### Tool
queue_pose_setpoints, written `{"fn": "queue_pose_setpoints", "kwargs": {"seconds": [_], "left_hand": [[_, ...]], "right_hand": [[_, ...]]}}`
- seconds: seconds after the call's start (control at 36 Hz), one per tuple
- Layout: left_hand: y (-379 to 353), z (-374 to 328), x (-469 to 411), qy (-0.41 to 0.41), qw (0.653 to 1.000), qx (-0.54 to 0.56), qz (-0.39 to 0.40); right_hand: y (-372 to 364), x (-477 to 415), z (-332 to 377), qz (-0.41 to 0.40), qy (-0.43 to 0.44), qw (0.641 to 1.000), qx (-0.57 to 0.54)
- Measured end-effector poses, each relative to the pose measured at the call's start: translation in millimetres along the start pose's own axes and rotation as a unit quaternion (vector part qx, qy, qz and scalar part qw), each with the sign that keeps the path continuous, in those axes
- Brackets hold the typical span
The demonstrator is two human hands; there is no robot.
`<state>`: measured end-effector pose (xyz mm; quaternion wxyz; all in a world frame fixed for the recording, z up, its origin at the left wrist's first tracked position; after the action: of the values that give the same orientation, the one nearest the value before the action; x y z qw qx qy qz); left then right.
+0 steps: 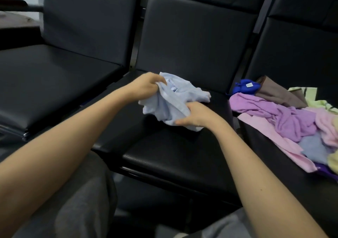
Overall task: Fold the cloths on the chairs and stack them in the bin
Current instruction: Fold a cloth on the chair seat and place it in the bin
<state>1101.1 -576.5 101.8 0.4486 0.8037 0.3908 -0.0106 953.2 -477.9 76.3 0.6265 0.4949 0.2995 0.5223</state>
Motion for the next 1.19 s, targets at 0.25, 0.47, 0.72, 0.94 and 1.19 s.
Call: {"fn": "queue_pose_setpoints", "kwargs": {"seconds": [0.25, 0.47, 0.72, 0.94, 1.19], "left_hand": [[15, 20, 4, 0.033, 0.991, 0.085, -0.094], [-4, 23, 8, 0.057, 0.955, -0.215, 0.195], [5, 28, 9, 0.027, 0.988, 0.154, -0.022], [-2, 21, 16, 0.047, 0.946, -0.136, 0.292], [-8, 1, 13, 0.000, 0.992, 0.050, 0.114]], "right_hand": [[18, -11, -25, -0.156, -0.142, 0.912, -0.353], [32, -5, -39, -0.216, -0.095, 0.903, -0.359], [19, -10, -56, -0.096, -0.152, 0.976, 0.124], [42, -10, -46, -0.188, -0.122, 0.949, -0.223], [45, -2, -46, -0.170, -0.035, 0.861, -0.478]]}}
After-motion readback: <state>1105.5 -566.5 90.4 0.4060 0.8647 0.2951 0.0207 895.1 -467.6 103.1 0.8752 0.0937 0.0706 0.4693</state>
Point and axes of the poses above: each hand's wrist, its own x-axis away from the middle knuckle, its own y-axis out of the back of the hand, z = x × y, the point moved 2 cm from there along -x, towards the middle knuckle, and after that the axes turned 8 degrees about -y, right-handed, at the moved point
